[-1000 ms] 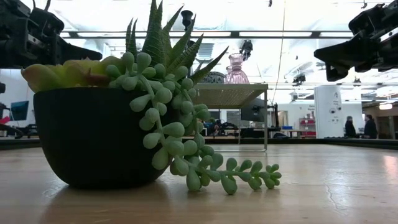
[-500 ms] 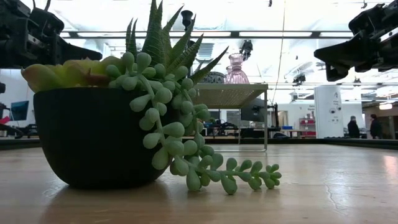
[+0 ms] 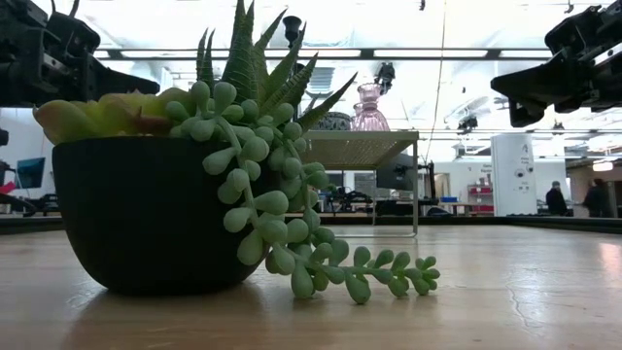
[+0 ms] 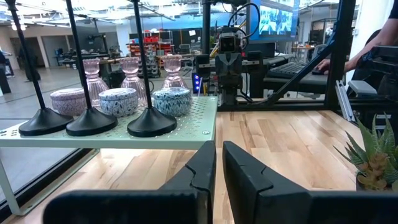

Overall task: Pick & Place candle stick holders
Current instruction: Return to Home Position

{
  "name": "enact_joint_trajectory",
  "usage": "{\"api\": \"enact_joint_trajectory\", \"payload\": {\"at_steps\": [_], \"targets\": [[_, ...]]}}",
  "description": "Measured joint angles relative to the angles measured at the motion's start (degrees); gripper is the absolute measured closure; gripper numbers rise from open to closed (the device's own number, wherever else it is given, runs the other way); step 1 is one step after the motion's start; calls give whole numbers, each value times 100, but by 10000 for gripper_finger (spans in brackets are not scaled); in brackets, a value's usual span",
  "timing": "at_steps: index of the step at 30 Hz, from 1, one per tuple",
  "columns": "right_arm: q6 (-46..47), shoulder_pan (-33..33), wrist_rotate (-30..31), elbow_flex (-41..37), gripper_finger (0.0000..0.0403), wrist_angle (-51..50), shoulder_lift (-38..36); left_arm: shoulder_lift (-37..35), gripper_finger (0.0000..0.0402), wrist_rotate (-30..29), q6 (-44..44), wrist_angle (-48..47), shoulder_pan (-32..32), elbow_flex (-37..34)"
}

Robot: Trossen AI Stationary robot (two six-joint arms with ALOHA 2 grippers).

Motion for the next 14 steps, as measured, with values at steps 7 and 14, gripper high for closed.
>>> {"api": "enact_joint_trajectory", "payload": {"at_steps": [7,14], "targets": [[0,0,0,0,394,0,0,0,368,0,0,0,0,0],[0,0,0,0,394,0,0,-1,369,0,0,0,0,0]]}}
